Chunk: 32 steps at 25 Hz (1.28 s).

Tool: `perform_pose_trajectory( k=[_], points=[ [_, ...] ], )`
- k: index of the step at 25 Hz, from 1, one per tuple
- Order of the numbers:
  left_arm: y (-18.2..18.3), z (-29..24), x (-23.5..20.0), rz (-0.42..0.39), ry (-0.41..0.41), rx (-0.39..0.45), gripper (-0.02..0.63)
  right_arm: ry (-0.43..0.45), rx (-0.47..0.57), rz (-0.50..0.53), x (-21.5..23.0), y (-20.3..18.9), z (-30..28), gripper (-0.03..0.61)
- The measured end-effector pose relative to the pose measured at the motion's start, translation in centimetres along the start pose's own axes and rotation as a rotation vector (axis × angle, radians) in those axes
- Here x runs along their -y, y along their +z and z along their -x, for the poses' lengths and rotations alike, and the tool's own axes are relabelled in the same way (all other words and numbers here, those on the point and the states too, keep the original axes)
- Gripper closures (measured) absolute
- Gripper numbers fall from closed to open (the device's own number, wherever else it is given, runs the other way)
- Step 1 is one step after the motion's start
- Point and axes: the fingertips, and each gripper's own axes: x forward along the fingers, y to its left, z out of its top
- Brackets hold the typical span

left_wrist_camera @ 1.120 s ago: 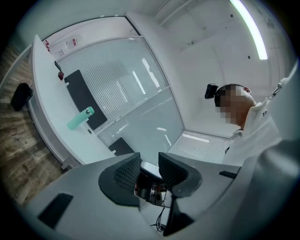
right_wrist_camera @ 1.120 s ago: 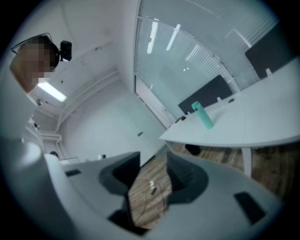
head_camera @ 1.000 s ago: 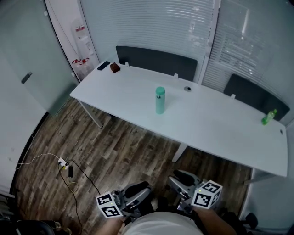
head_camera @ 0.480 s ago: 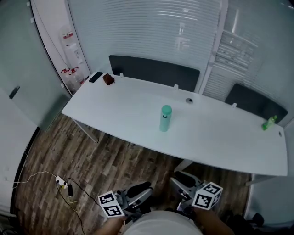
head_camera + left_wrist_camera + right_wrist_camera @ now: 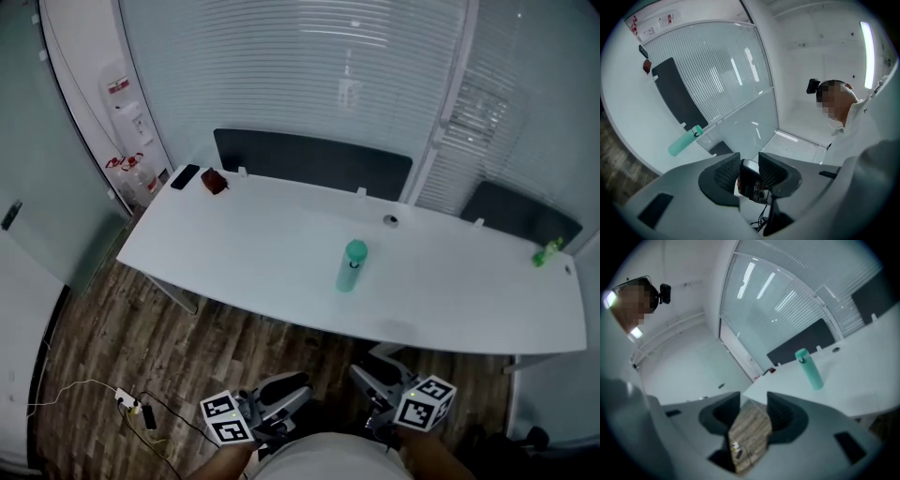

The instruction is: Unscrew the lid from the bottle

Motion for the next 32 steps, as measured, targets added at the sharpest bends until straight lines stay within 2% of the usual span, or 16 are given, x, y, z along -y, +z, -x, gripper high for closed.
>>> perform_pose_trajectory(
  k=[10, 21, 32],
  points=[
    [1.5, -0.9, -2.2, 0.01, -0.002, -0.012, 0.485, -0.02, -0.006, -0.008, 1.3, 1.0, -1.5, 0.405],
    [1.8, -3.4, -3.5, -0.008, 0.041, 0.002, 0.485, 0.021, -0.036, -0.006, 3.6, 2.8, -2.1, 0.405],
    [1.8, -6.8, -6.5, -0.02, 0.086, -0.016, 0.484, 0.0, -0.054, -0.02, 7.1, 4.3, -1.7, 0.405]
  ],
)
